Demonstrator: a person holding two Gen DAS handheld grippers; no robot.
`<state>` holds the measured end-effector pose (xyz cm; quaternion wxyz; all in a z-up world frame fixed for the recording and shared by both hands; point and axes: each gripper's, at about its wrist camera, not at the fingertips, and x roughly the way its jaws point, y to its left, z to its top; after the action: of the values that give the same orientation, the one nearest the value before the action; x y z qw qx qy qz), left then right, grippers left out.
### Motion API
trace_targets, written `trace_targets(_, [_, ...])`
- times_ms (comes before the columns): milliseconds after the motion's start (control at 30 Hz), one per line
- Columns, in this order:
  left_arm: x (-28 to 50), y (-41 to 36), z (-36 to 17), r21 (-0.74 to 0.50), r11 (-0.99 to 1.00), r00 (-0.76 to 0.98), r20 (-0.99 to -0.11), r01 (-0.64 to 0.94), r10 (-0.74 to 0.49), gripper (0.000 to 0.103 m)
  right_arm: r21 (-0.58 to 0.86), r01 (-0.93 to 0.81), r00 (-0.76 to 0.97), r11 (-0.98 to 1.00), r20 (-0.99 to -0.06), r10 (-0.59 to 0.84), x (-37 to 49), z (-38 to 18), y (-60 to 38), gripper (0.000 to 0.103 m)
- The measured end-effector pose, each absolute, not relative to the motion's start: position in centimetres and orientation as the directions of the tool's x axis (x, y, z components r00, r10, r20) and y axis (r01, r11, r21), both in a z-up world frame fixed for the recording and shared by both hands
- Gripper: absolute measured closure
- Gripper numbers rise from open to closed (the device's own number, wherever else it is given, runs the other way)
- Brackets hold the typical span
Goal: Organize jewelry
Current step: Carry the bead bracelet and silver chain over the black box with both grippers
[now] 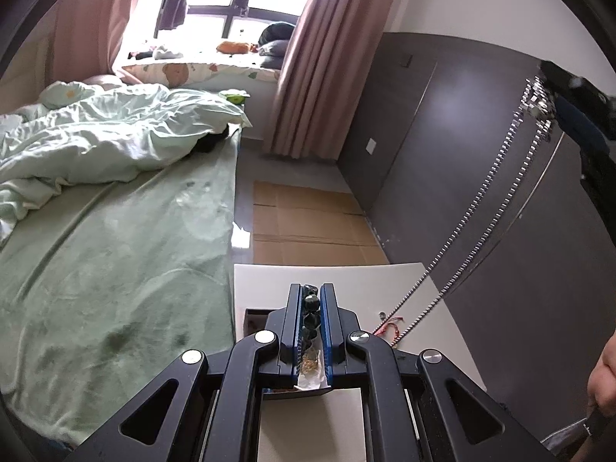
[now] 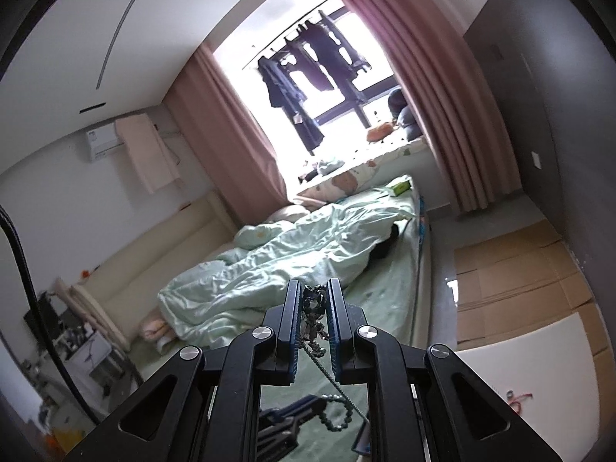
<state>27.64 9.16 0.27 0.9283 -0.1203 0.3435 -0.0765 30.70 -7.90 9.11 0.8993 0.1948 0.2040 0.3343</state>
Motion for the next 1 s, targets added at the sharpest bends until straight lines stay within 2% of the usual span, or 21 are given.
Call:
trace_targets(533, [29.3, 9.9, -1.9, -0.284, 0.959, 0.729, -0.65, 0.028, -0.214, 0.094, 0.503, -0.519, 0.638, 0.691, -0.309, 0.705, 34.7, 5.7, -5.4, 0.089])
trace_targets(1000, [32.0, 8.4, -6.0, -0.267, 0.963, 0.673, -0.709, 0.021, -0.211, 0.094, 0.595, -0.434, 0.52, 0.677, -0.448, 0.727, 38.6, -3.8, -6.1, 0.089])
